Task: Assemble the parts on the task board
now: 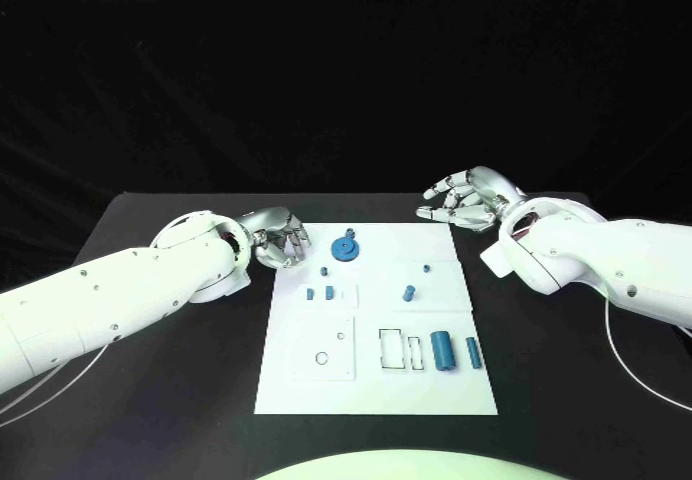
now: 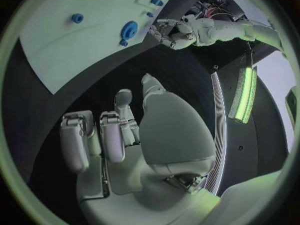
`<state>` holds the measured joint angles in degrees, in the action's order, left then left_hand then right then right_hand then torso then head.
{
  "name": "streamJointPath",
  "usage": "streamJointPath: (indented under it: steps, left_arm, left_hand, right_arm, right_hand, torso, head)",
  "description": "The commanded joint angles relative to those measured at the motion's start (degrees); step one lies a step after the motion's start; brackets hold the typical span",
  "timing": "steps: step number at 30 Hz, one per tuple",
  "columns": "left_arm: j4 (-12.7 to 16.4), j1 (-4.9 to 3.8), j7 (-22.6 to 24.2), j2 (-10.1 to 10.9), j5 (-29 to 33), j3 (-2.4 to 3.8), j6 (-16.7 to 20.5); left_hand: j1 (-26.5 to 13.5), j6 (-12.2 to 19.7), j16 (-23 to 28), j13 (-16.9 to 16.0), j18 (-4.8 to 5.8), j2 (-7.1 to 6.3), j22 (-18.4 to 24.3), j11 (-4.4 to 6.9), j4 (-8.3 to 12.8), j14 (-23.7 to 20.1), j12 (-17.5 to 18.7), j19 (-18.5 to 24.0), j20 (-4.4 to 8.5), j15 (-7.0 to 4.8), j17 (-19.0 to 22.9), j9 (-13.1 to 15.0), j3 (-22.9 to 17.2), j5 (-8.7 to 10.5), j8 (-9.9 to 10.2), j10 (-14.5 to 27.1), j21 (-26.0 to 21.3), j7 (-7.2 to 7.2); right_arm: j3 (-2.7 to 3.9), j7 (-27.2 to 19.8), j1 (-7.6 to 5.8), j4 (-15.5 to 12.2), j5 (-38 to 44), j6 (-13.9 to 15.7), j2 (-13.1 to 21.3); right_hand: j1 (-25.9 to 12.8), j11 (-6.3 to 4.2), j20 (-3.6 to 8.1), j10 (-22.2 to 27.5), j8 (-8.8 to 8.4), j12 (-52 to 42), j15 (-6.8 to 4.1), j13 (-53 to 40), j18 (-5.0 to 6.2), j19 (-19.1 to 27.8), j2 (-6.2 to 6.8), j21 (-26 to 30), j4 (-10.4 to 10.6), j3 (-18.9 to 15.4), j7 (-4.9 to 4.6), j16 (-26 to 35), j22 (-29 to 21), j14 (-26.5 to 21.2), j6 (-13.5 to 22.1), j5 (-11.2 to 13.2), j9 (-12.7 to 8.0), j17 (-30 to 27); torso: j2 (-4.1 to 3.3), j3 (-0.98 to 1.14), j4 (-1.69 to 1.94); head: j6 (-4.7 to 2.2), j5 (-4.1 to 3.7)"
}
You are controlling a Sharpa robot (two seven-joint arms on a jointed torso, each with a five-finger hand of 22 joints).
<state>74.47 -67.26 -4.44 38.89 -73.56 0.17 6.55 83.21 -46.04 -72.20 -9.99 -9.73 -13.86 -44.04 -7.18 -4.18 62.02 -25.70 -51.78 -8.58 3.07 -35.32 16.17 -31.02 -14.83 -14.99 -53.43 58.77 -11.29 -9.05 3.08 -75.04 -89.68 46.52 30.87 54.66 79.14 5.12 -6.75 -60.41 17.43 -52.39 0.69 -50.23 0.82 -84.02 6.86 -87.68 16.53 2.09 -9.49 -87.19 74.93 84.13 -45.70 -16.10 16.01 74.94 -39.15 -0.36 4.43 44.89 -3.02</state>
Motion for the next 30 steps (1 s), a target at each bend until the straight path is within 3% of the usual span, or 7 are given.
streamJointPath:
  steps: [1, 11, 18, 22, 26, 30]
  left_arm:
    - [0.43, -0.23, 3.46, 0.04, 7.24, 0.23, 4.90]
    - [1.52, -0.51, 5.11, 0.48, 12.03, 0.70, 7.19]
    - [3.29, -0.56, 7.19, 1.10, 17.10, 0.79, 7.89]
    - [5.48, -0.55, 10.80, 2.09, 24.56, 0.80, 8.77]
    - [7.93, -0.55, 16.05, 3.69, 37.49, 0.80, 7.74]
    - [10.22, -0.54, 19.69, 5.46, 47.99, 0.80, 6.20]
  left_hand:
    - [-0.22, -0.74, 0.47, -0.14, -0.85, -0.09, 0.14, -0.35, -0.22, -0.09, -0.47, 0.36, -0.06, 0.14, 0.92, 0.08, -0.35, -0.03, -0.52, -0.10, -0.23, -0.06]
    - [-0.62, -1.47, 1.31, -0.48, -0.91, -0.16, 0.51, -0.16, -0.26, -0.41, -1.60, 0.35, -0.09, 0.04, 2.36, 0.16, -0.55, -0.02, -1.06, -0.50, -0.77, 0.10]
    - [-1.17, -2.30, 1.59, -0.75, -0.88, -0.09, 0.71, -0.04, -0.40, -0.30, -2.50, 0.18, 0.05, -0.08, 2.98, 0.32, -0.61, 0.04, -1.76, -0.54, -1.01, 0.20]
    - [-2.70, -1.86, 3.24, -0.86, -0.86, 0.13, 1.71, -0.17, -1.63, -1.71, -3.19, 0.50, -0.11, 0.08, 5.24, 0.23, -0.42, 0.00, -1.97, 0.66, -2.59, 0.10]
    - [-2.29, -1.34, 5.58, -0.72, -0.81, 1.02, 2.81, -0.64, -1.73, -3.62, -3.60, 1.25, -0.32, 0.38, 6.61, 0.18, -0.97, 0.01, -2.22, 2.31, -4.43, -0.30]
    - [-2.14, -1.28, 6.21, -0.72, -0.81, 1.29, 3.08, -0.71, -1.63, -4.13, -3.95, 1.48, -0.41, 0.50, 7.04, 0.20, -1.00, 0.00, -2.40, 2.59, -4.90, -0.43]
  right_arm:
    - [-0.01, -1.22, 0.04, 0.25, 0.73, -0.36, -0.06]
    - [-0.04, -1.29, 0.04, 0.75, 2.78, -0.92, -0.09]
    - [-0.07, -0.71, 0.24, 1.02, 9.19, -3.17, -0.07]
    - [-0.08, 0.51, 0.59, 0.90, 17.07, -6.92, -0.02]
    - [-0.08, 2.09, 1.02, 0.66, 26.25, -11.13, 0.02]
    - [-0.08, 3.72, 1.54, 0.39, 34.21, -14.22, 0.02]
  right_hand:
    - [0.90, -0.58, 0.60, 2.05, 0.40, 2.96, -0.48, 3.14, -0.07, -4.59, 0.07, 0.58, 0.00, 0.54, 0.02, 0.58, 13.37, 3.94, -0.39, -0.27, -0.12, 7.86]
    - [2.25, -0.71, 0.73, 1.89, 0.75, 4.68, -0.62, 5.28, 0.03, -4.41, 0.60, 1.01, -0.16, 1.35, 0.13, 0.88, 13.13, 3.85, -0.51, -0.35, -0.28, 7.48]
    - [5.90, -0.69, 0.80, 3.35, 1.06, 10.82, -0.62, 10.97, 0.61, -3.30, 2.45, 3.46, -0.03, 3.99, 0.13, 2.11, 11.80, 3.19, -1.16, -0.24, -0.74, 5.64]
    - [7.32, -0.18, 0.44, 4.29, 0.94, 20.21, -0.24, 19.28, 1.21, -2.12, 4.05, 6.09, -0.01, 6.44, -0.08, 3.52, 10.42, 2.38, -2.42, 0.03, -1.25, 3.52]
    - [9.46, -0.33, 0.56, 2.46, 0.52, 26.09, -0.35, 25.40, 1.30, -2.01, 5.45, 6.60, -0.13, 10.43, 0.28, 4.05, 10.21, 2.24, -3.78, 1.09, -1.80, 2.86]
    - [9.22, -0.38, 0.69, 0.65, 0.03, 30.95, -0.43, 30.67, 1.39, -1.94, 7.53, 7.17, -0.21, 14.69, 0.62, 4.47, 9.97, 2.28, -5.45, 1.40, -2.35, 2.36]
  torso:
    - [-0.05, -0.02, 0.00]
    - [-0.06, -0.01, 0.00]
    - [-0.10, -0.07, 0.05]
    - [-0.13, -0.10, -0.09]
    - [-0.14, -0.06, -0.02]
    - [-0.03, -0.03, 0.07]
  head:
    - [-0.31, -0.07]
    - [-0.54, -0.15]
    - [-0.71, -0.66]
    - [-0.77, -1.12]
    - [-0.75, -1.54]
    - [-0.65, -1.86]
